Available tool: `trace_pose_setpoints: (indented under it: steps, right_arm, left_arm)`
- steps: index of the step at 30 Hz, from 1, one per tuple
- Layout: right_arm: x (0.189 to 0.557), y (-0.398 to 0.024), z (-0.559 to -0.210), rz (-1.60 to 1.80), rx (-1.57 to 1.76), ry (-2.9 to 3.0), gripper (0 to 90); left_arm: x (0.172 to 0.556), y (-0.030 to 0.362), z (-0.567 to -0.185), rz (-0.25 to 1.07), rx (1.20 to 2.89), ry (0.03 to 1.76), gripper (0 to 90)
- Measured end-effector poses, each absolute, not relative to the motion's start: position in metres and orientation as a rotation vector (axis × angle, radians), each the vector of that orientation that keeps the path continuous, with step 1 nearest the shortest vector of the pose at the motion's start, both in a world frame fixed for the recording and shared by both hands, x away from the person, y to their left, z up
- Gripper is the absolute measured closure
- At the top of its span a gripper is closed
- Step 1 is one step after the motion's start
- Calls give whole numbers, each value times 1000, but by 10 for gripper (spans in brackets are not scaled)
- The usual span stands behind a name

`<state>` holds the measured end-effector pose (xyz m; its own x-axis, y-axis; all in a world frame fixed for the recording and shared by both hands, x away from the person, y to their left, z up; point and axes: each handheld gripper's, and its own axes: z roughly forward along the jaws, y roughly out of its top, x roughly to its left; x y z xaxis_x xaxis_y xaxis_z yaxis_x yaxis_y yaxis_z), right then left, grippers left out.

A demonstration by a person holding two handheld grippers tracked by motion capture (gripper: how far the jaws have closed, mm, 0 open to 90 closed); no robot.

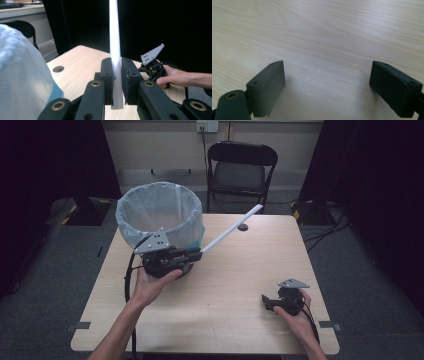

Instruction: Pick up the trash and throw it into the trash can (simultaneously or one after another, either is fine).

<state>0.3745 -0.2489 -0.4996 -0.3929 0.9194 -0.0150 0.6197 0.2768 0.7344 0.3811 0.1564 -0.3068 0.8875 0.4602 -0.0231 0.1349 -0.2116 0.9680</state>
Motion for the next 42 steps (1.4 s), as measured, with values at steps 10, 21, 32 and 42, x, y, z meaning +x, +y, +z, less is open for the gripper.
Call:
trace_pose_setpoints:
  steps: [10, 21, 32, 42]
  right_arm:
    - [375, -249, -500, 912, 1383, 2112, 124]
    - [375, -249, -500, 912, 1383, 2111, 124]
    - [375, -248, -500, 910, 1390, 2108, 121]
    - [375, -248, -500, 909, 1393, 2107, 119]
  left_arm:
    - [383, 177, -285, 366, 1734, 448, 810]
    - [392, 198, -268, 404, 1699, 478, 810]
    - [406, 219, -257, 438, 1676, 522, 810]
    - [421, 239, -247, 472, 1649, 565, 810]
